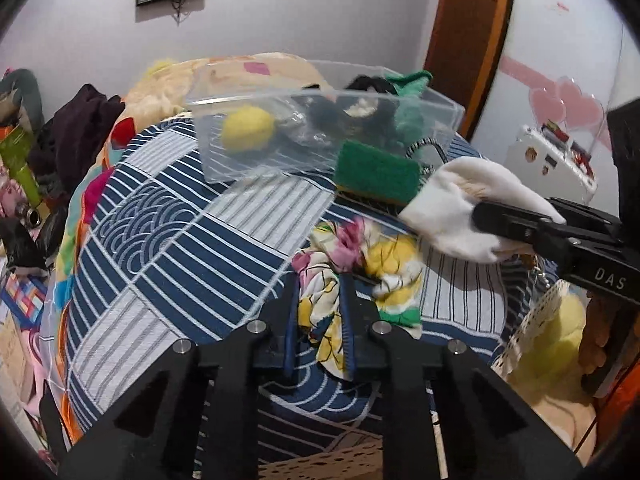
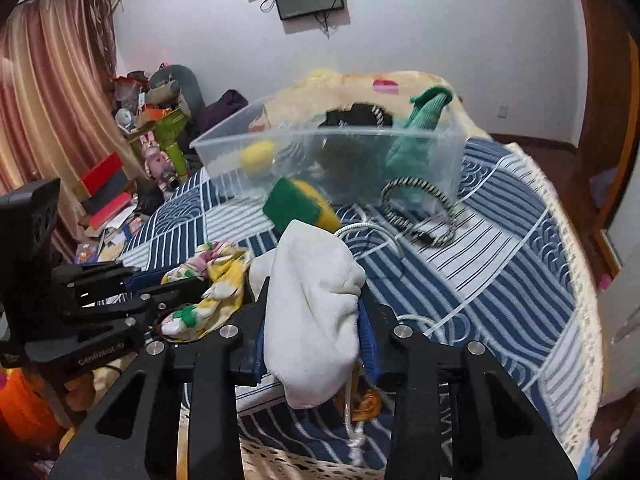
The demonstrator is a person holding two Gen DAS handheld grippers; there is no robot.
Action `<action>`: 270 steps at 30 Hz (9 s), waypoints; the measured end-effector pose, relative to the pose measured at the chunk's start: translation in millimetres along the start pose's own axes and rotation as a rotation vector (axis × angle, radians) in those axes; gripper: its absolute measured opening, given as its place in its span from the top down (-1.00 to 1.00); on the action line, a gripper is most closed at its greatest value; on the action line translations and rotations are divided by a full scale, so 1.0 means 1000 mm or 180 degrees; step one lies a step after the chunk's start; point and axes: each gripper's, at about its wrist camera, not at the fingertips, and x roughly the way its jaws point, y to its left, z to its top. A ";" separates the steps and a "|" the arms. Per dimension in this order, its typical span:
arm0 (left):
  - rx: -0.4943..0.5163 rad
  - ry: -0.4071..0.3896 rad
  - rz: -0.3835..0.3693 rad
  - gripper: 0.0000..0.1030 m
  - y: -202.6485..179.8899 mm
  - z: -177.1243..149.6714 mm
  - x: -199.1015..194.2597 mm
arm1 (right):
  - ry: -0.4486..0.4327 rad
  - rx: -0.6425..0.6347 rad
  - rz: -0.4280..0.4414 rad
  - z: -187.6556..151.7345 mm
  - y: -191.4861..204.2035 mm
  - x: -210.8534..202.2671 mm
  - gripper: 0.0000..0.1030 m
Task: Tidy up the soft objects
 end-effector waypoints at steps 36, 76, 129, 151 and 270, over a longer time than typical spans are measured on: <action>-0.0006 -0.0831 0.0424 0.65 0.036 0.138 -0.004 | -0.0917 -0.0136 -0.0256 0.112 0.006 -0.001 0.34; 0.0003 -0.0806 0.0344 -0.42 0.027 0.129 -0.013 | -0.0441 -0.0538 -0.0342 0.106 0.017 0.017 -0.50; -0.0147 -0.0606 0.0179 -0.19 -0.012 0.069 0.007 | -0.0088 -0.0004 -0.0355 0.027 -0.028 0.016 0.74; -0.0168 -0.0708 0.0391 -0.20 0.024 0.140 0.028 | -0.0677 -0.0166 -0.0370 0.103 -0.009 0.013 0.73; 0.0105 -0.1903 0.0200 -0.99 -0.016 0.096 -0.139 | -0.1742 -0.0303 -0.0339 0.083 0.030 -0.100 -1.00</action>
